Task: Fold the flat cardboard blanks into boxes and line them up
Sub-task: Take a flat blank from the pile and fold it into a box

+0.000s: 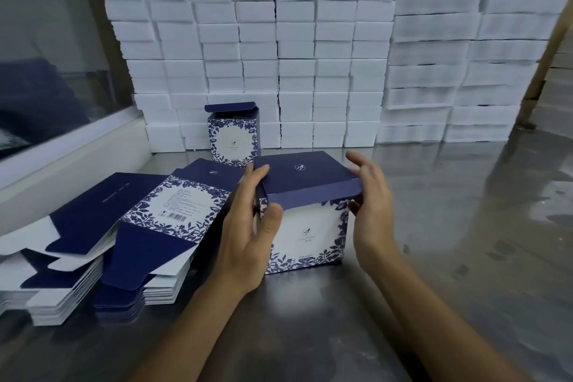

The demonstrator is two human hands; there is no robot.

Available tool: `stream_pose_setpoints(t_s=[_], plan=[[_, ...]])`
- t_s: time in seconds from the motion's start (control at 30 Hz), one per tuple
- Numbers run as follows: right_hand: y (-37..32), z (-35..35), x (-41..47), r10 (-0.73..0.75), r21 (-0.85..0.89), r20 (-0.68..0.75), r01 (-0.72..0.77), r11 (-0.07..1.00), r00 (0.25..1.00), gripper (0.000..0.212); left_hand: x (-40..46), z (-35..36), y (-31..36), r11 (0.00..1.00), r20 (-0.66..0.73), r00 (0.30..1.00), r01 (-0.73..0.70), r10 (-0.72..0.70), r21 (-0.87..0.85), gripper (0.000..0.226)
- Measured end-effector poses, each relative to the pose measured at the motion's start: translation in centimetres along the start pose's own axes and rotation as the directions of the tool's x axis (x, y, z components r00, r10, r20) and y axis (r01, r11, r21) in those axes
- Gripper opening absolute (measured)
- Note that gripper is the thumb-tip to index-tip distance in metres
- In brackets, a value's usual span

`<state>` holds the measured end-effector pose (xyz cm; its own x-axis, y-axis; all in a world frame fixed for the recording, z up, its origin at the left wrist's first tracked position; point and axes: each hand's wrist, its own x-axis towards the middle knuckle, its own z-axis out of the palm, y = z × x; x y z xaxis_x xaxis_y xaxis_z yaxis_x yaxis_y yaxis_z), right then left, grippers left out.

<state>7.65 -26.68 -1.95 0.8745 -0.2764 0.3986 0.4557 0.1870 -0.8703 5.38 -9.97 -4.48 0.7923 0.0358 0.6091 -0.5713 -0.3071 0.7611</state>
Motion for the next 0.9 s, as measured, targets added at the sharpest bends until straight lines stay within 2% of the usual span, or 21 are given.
stream_pose_setpoints(t_s=[0.03,0.1,0.23,0.27,0.37,0.43,0.53,0.63,0.8,0.9], plan=[[-0.2,0.1,-0.3,-0.047,-0.022,0.031,0.048,0.999,0.998,0.029,0.0,0.1,0.1,1.000,-0.012,1.000,0.016,-0.015,0.024,0.066],[-0.4,0.4,-0.9,-0.143,-0.181,0.122,0.164,0.970,0.982,0.032,0.1,0.2,0.1,0.995,-0.061,0.998,0.033,-0.028,0.092,0.054],[0.1,0.2,-1.2,-0.268,-0.444,0.243,0.353,0.824,0.932,0.027,0.1,-0.1,-0.1,0.975,-0.151,0.988,0.024,0.010,0.219,0.038],[0.2,0.2,-1.2,-0.346,-0.503,0.261,0.432,0.748,0.901,0.027,0.1,-0.1,-0.1,0.965,-0.166,0.985,0.003,0.042,0.261,0.036],[0.7,0.8,-1.3,-0.553,-0.670,0.366,0.624,0.402,0.749,0.027,0.3,0.3,0.3,0.925,-0.199,0.969,-0.062,0.146,0.374,0.034],[1.0,1.8,-1.8,-0.594,-0.711,0.391,0.641,0.290,0.703,0.021,0.4,0.6,0.5,0.908,-0.205,0.963,-0.080,0.177,0.411,0.036],[1.3,3.0,-2.3,-0.593,-0.722,0.351,0.613,0.322,0.724,0.016,0.5,0.6,0.5,0.904,-0.199,0.961,-0.097,0.195,0.416,0.043],[1.2,2.8,-2.0,-0.574,-0.695,0.340,0.610,0.380,0.745,0.019,0.5,0.6,0.5,0.907,-0.213,0.956,-0.098,0.200,0.411,0.034],[1.2,1.2,-1.5,-0.502,-0.589,0.275,0.557,0.586,0.820,0.020,0.6,0.6,0.9,0.923,-0.251,0.948,-0.090,0.195,0.375,0.028],[1.1,1.1,-1.0,-0.476,-0.553,0.272,0.541,0.634,0.836,0.015,0.8,0.6,0.8,0.930,-0.265,0.948,-0.072,0.176,0.361,0.025]])
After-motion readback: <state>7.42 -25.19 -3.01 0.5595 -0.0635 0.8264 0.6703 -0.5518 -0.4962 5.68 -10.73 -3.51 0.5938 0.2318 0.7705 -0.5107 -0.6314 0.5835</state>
